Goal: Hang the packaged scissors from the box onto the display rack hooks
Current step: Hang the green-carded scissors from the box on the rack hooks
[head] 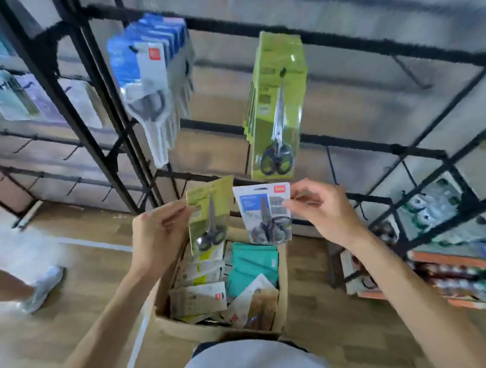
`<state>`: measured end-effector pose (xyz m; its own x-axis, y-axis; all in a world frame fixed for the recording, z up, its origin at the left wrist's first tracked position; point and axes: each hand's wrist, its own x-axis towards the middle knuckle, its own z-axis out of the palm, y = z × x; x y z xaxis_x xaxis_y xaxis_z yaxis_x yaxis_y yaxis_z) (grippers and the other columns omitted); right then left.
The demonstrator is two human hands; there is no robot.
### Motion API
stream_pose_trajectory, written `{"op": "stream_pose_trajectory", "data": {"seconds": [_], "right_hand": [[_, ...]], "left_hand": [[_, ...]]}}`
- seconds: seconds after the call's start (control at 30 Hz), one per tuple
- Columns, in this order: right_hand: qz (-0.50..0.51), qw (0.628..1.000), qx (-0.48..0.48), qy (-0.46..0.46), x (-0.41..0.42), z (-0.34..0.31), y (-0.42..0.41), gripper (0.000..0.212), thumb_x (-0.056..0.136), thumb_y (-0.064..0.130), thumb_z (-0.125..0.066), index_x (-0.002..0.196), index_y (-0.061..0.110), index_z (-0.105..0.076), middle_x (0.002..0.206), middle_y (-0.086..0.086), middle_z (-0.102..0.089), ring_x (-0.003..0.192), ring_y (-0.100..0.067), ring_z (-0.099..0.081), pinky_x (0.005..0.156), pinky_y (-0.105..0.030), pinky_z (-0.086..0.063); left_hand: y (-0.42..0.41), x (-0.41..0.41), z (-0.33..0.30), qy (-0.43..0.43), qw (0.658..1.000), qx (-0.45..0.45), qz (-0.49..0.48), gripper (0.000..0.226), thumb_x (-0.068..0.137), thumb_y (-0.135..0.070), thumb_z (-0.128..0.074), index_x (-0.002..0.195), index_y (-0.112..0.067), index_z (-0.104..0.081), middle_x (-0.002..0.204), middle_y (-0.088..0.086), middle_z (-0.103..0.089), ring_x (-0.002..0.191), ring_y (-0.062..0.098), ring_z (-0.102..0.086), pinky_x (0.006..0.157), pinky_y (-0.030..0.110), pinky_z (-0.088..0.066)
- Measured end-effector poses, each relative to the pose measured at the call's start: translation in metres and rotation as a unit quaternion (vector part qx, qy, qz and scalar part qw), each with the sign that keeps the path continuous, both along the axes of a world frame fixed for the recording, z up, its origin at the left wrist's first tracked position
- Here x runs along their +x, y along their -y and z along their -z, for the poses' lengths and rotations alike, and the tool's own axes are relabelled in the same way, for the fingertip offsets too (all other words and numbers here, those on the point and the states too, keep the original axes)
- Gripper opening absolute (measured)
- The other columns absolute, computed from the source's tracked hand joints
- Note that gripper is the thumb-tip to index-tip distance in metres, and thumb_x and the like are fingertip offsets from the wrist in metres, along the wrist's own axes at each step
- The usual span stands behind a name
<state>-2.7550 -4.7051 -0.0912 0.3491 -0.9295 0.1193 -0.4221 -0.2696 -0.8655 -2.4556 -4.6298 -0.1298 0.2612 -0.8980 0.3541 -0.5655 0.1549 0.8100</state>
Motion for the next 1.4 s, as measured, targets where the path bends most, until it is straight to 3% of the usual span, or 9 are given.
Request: {"op": "stream_pose_trajectory", "data": {"seconds": [0.2, 0.33, 0.47, 0.7, 0.83, 0.97, 1.1, 1.2, 1.4], "right_hand": [[0.001, 0.999, -0.029, 0.036, -0.042, -0.053, 0.008, 0.009, 0.090, 0.014, -0.071, 0.097, 0.020, -0.069, 0.097, 0.005, -0.074, 0.087, -0.012, -0.070, 0.076, -0.020, -0.055], [0.032, 0.995, -0.050, 0.081, -0.075, -0.073, 0.019, 0.010, 0.091, 0.019, -0.069, 0.100, 0.016, -0.068, 0.100, -0.001, -0.072, 0.093, -0.023, -0.069, 0.079, -0.036, -0.060], [0.085, 0.986, -0.051, 0.131, -0.109, -0.085, 0.034, 0.004, 0.092, 0.031, -0.067, 0.095, 0.034, -0.066, 0.105, 0.002, -0.072, 0.101, -0.027, -0.067, 0.086, -0.042, -0.056], [0.230, 0.961, -0.024, 0.153, -0.171, -0.097, 0.082, 0.003, 0.094, 0.019, -0.067, 0.096, 0.018, -0.065, 0.099, 0.001, -0.073, 0.095, -0.018, -0.070, 0.089, -0.043, -0.059], [0.237, 0.962, -0.002, 0.133, -0.187, -0.097, 0.098, 0.006, 0.096, 0.021, -0.065, 0.101, 0.018, -0.065, 0.100, 0.001, -0.073, 0.095, -0.018, -0.071, 0.084, -0.037, -0.060], [0.242, 0.963, -0.010, 0.116, -0.190, -0.091, 0.111, 0.009, 0.095, 0.022, -0.066, 0.103, 0.017, -0.066, 0.100, 0.003, -0.072, 0.093, -0.014, -0.070, 0.079, -0.033, -0.058], [0.273, 0.960, -0.029, 0.056, -0.186, -0.094, 0.150, 0.016, 0.096, 0.029, -0.065, 0.109, 0.020, -0.064, 0.103, 0.009, -0.067, 0.093, -0.009, -0.064, 0.071, -0.022, -0.050], [0.281, 0.958, -0.031, 0.041, -0.175, -0.108, 0.199, 0.015, 0.097, 0.020, -0.063, 0.111, 0.016, -0.063, 0.102, 0.005, -0.064, 0.089, -0.010, -0.063, 0.060, -0.015, -0.041], [0.314, 0.948, -0.054, 0.016, -0.165, -0.096, 0.261, 0.017, 0.095, 0.012, -0.061, 0.112, 0.008, -0.063, 0.106, -0.003, -0.066, 0.091, -0.015, -0.061, 0.072, -0.021, -0.049]], "left_hand": [[0.021, -0.034, -0.054, -0.007, 0.997, -0.052, 0.062, 0.008, 0.088, -0.014, -0.070, 0.089, -0.018, -0.076, 0.060, -0.029, -0.062, 0.052, -0.011, -0.048, 0.051, 0.006, -0.039], [0.039, -0.061, -0.079, 0.001, 0.992, -0.084, 0.093, 0.017, 0.087, -0.025, -0.069, 0.094, -0.013, -0.078, 0.067, -0.025, -0.067, 0.051, -0.001, -0.053, 0.049, 0.014, -0.043], [0.060, -0.098, -0.100, 0.026, 0.986, -0.111, 0.118, 0.012, 0.088, -0.014, -0.072, 0.097, -0.011, -0.079, 0.079, -0.018, -0.072, 0.064, -0.001, -0.068, 0.057, 0.011, -0.051], [0.087, -0.169, -0.126, 0.050, 0.976, -0.148, 0.151, 0.011, 0.088, -0.018, -0.070, 0.089, -0.010, -0.078, 0.057, -0.024, -0.061, 0.047, 0.004, -0.055, 0.047, 0.014, -0.044], [0.095, -0.204, -0.132, 0.078, 0.968, -0.168, 0.171, 0.009, 0.088, -0.008, -0.071, 0.094, -0.010, -0.078, 0.062, -0.029, -0.060, 0.048, -0.002, -0.055, 0.049, 0.004, -0.037], [0.101, -0.220, -0.130, 0.083, 0.968, -0.170, 0.167, 0.012, 0.088, -0.012, -0.070, 0.098, -0.009, -0.077, 0.079, -0.007, -0.075, 0.059, 0.002, -0.065, 0.053, 0.009, -0.048], [0.110, -0.229, -0.132, 0.087, 0.974, -0.151, 0.144, 0.008, 0.090, -0.012, -0.071, 0.092, -0.009, -0.078, 0.067, -0.015, -0.067, 0.050, 0.005, -0.058, 0.047, 0.009, -0.041], [0.117, -0.237, -0.138, 0.091, 0.978, -0.144, 0.124, 0.009, 0.090, -0.013, -0.070, 0.092, -0.009, -0.078, 0.064, -0.017, -0.065, 0.046, 0.007, -0.055, 0.043, 0.013, -0.041], [0.113, -0.233, -0.144, 0.088, 0.981, -0.150, 0.090, 0.008, 0.090, -0.011, -0.070, 0.091, -0.009, -0.078, 0.066, -0.007, -0.070, 0.046, 0.005, -0.055, 0.043, 0.012, -0.041]]}}
